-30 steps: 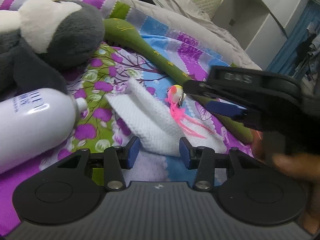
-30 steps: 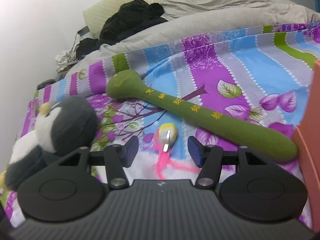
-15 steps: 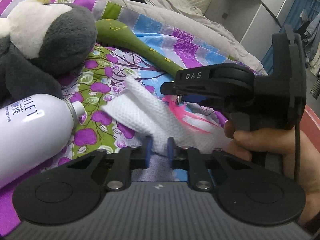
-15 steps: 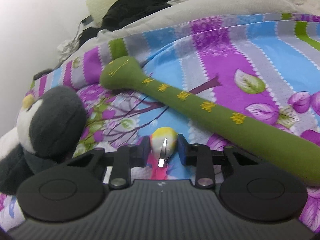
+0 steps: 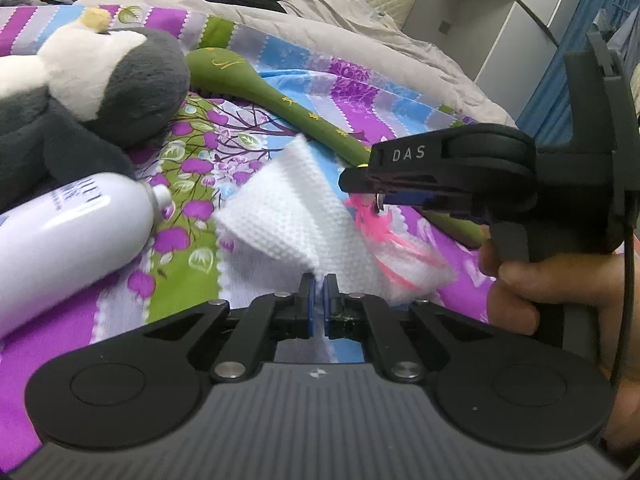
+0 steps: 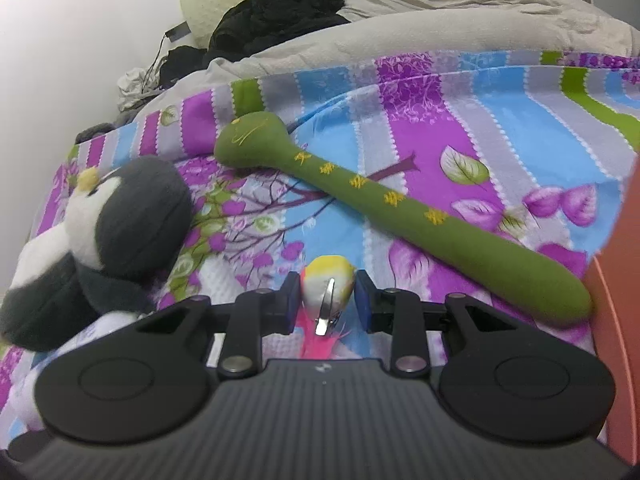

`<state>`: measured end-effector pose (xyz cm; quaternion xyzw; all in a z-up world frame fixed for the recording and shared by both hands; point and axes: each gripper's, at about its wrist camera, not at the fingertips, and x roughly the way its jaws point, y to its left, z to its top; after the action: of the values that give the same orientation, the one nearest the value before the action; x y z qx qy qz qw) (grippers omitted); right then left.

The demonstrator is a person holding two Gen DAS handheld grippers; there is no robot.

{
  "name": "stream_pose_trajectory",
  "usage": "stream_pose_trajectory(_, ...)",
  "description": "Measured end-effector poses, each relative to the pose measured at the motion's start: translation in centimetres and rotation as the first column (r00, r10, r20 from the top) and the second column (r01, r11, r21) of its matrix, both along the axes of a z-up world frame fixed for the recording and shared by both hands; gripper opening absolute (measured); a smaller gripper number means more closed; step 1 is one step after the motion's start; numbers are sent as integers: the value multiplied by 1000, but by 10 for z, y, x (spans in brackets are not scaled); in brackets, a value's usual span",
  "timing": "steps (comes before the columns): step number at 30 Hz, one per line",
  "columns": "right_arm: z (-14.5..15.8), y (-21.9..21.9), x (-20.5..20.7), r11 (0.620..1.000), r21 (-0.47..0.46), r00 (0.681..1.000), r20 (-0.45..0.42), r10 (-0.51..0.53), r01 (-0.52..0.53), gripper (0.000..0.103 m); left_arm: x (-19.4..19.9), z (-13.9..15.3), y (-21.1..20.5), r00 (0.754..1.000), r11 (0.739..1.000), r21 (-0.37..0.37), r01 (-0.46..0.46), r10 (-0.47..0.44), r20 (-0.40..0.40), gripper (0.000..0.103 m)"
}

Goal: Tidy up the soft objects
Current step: 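Lift the towel with the left tool while the right tool lifts the doll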

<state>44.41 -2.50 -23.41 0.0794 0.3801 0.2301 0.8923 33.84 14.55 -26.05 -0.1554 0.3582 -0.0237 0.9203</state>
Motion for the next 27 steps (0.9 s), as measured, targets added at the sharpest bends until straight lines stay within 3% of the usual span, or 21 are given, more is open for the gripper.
stream_pose_trajectory(27, 79, -53, -145, 998, -65, 999, 42, 6, -3, 32, -139, 88, -14, 997, 995, -67, -72, 73, 13, 5)
